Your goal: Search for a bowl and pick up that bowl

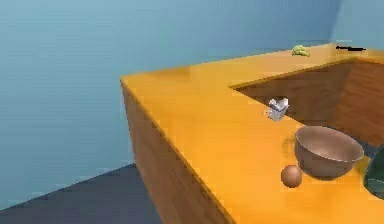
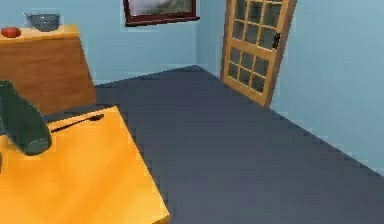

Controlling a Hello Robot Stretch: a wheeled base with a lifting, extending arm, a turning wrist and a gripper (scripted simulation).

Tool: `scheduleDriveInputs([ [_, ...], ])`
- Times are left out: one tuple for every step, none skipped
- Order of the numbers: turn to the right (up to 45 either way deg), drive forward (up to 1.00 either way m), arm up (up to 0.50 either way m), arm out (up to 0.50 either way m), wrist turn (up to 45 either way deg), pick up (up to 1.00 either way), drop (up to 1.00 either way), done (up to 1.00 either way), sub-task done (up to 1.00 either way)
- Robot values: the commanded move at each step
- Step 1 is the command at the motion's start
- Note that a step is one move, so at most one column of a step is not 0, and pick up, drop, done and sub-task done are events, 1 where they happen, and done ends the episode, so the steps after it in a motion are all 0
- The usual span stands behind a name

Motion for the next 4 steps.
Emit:
scheduleDriveInputs([
  [-45.0, 0.00, 0.00, 0.00, 0.0, 0.00, 0.00, 0.00, 0.00],
  [-45.0, 0.00, 0.00, 0.00, 0.0, 0.00, 0.00, 0.00, 0.00],
  [-45.0, 0.00, 0.00, 0.00, 0.0, 0.00, 0.00, 0.00, 0.00],
  [-12.0, 0.00, 0.00, 0.00, 0.0, 0.00, 0.00, 0.00, 0.00],
])
